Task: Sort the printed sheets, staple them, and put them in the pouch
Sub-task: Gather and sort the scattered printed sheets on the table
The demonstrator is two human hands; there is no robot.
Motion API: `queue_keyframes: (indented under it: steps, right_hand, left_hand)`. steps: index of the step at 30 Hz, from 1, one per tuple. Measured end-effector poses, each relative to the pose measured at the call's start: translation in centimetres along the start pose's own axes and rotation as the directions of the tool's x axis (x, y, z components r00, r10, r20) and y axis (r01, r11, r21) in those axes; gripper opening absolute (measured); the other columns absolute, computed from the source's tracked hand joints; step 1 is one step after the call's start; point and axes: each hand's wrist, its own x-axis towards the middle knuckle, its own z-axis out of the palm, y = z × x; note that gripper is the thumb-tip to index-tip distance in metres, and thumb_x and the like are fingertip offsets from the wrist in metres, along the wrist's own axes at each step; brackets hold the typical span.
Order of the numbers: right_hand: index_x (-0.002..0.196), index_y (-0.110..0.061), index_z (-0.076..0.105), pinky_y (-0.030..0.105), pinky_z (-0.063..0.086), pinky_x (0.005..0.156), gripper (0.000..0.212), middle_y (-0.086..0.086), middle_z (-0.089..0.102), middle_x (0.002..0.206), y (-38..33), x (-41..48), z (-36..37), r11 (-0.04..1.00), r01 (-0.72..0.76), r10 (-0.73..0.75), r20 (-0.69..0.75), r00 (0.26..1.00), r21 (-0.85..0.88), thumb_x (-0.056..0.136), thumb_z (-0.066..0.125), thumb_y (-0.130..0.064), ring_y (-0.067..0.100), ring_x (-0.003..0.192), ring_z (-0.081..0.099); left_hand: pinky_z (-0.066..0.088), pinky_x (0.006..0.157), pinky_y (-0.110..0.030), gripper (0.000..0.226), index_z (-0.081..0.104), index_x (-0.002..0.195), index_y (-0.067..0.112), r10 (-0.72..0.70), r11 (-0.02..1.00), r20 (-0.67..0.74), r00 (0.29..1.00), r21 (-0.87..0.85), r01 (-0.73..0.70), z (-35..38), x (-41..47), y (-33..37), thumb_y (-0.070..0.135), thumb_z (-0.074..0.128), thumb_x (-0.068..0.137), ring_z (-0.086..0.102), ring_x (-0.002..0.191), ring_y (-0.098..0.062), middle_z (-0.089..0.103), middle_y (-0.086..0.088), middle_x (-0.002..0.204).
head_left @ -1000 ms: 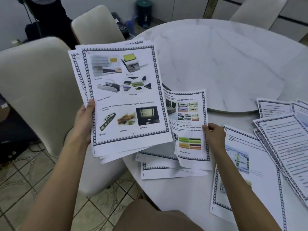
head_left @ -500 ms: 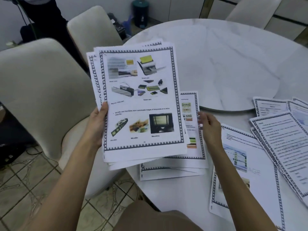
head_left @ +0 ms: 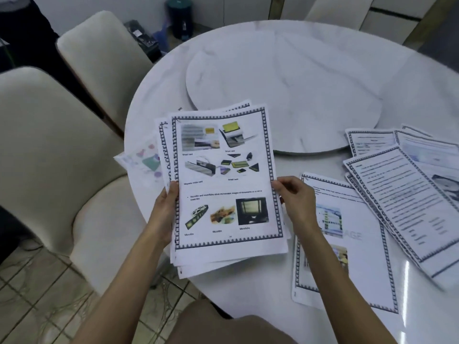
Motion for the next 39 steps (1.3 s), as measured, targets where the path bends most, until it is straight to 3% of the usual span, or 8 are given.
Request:
queue_keyframes:
  steps: [5,10,13,16,20,27,33,39]
  right_hand:
    - [0.084,-0.015,0.068,0.000,0.043,0.065,0.003,-0.006,0.065,0.076,1.0,-0.3,-2.0,0.998,0.007,-0.014,-0.131,0.991,-0.056,0.084,0.065,-0.015,-0.001,0.071,0.058]
    - [0.091,-0.012,0.069,-0.005,0.037,0.062,0.009,-0.004,0.064,0.080,2.1,-0.1,-4.1,0.992,-0.023,-0.005,-0.228,0.974,-0.122,0.086,0.063,-0.014,0.000,0.072,0.056]
    - [0.093,-0.009,0.067,0.009,0.044,0.073,0.011,0.000,0.064,0.082,3.3,-0.1,-5.9,0.989,-0.063,0.026,-0.272,0.962,-0.130,0.089,0.059,-0.015,0.010,0.075,0.058]
    - [0.096,-0.004,0.063,0.028,0.045,0.076,0.015,0.006,0.064,0.087,5.2,-0.3,-7.5,0.979,-0.111,0.060,-0.279,0.958,-0.171,0.092,0.054,-0.015,0.020,0.083,0.059]
    - [0.098,-0.003,0.059,0.026,0.039,0.072,0.016,0.004,0.060,0.088,6.2,-0.5,-8.0,0.966,-0.119,0.060,-0.247,0.967,-0.231,0.094,0.049,-0.015,0.020,0.082,0.055]
    - [0.099,-0.004,0.059,0.023,0.038,0.073,0.016,0.004,0.060,0.090,5.3,-0.5,-4.6,0.972,-0.082,0.065,-0.085,0.994,-0.219,0.094,0.049,-0.015,0.017,0.083,0.054]
    - [0.104,-0.004,0.060,0.022,0.041,0.072,0.019,0.005,0.060,0.090,4.5,0.1,-4.3,0.987,-0.106,0.097,-0.074,0.993,-0.121,0.094,0.050,-0.016,0.017,0.084,0.055]
    - [0.103,-0.010,0.062,0.034,0.050,0.085,0.016,0.012,0.066,0.097,5.4,0.2,-9.2,0.984,-0.145,0.131,-0.129,0.983,-0.103,0.092,0.054,-0.018,0.024,0.088,0.062]
  left_hand:
    - [0.057,0.068,-0.026,0.033,0.052,0.118,0.019,0.000,0.998,0.033,0.999,0.068,-0.002,2.7,-0.6,-0.6,0.035,0.031,0.099,0.069,0.082,-0.013,0.069,0.001,0.098]
    - [0.057,0.076,-0.034,0.033,0.053,0.117,0.017,-0.037,0.995,0.021,0.999,0.099,0.034,3.9,-0.9,-1.5,0.035,0.033,0.098,0.069,0.084,-0.016,0.068,-0.005,0.102]
    - [0.053,0.077,-0.034,0.033,0.052,0.119,0.015,-0.029,0.992,-0.001,1.000,0.121,0.029,4.0,-1.2,-2.2,0.034,0.035,0.098,0.066,0.090,-0.017,0.068,-0.001,0.098]
    - [0.057,0.056,-0.023,0.027,0.055,0.109,0.017,-0.026,0.993,-0.024,0.999,0.118,0.029,3.6,-1.4,-2.6,0.032,0.035,0.099,0.070,0.071,-0.009,0.072,0.007,0.080]
    - [0.057,0.057,-0.024,0.029,0.053,0.113,0.016,0.009,0.991,-0.071,0.997,0.131,0.000,2.4,-2.0,-2.2,0.033,0.034,0.099,0.070,0.068,-0.007,0.073,0.008,0.078]
    - [0.045,0.090,-0.040,0.037,0.050,0.125,0.011,-0.005,0.994,-0.128,0.992,0.107,0.018,0.9,-2.9,-2.1,0.032,0.035,0.099,0.062,0.090,-0.018,0.064,-0.005,0.103]
    - [0.049,0.081,-0.036,0.030,0.051,0.119,0.015,0.017,0.995,-0.142,0.990,0.097,-0.003,0.3,-3.8,-2.3,0.029,0.034,0.099,0.063,0.085,-0.015,0.064,0.001,0.097]
    - [0.051,0.074,-0.034,0.027,0.054,0.114,0.017,0.046,0.992,-0.141,0.989,0.122,-0.029,0.0,-3.9,-2.3,0.031,0.037,0.098,0.068,0.077,-0.011,0.072,0.008,0.085]
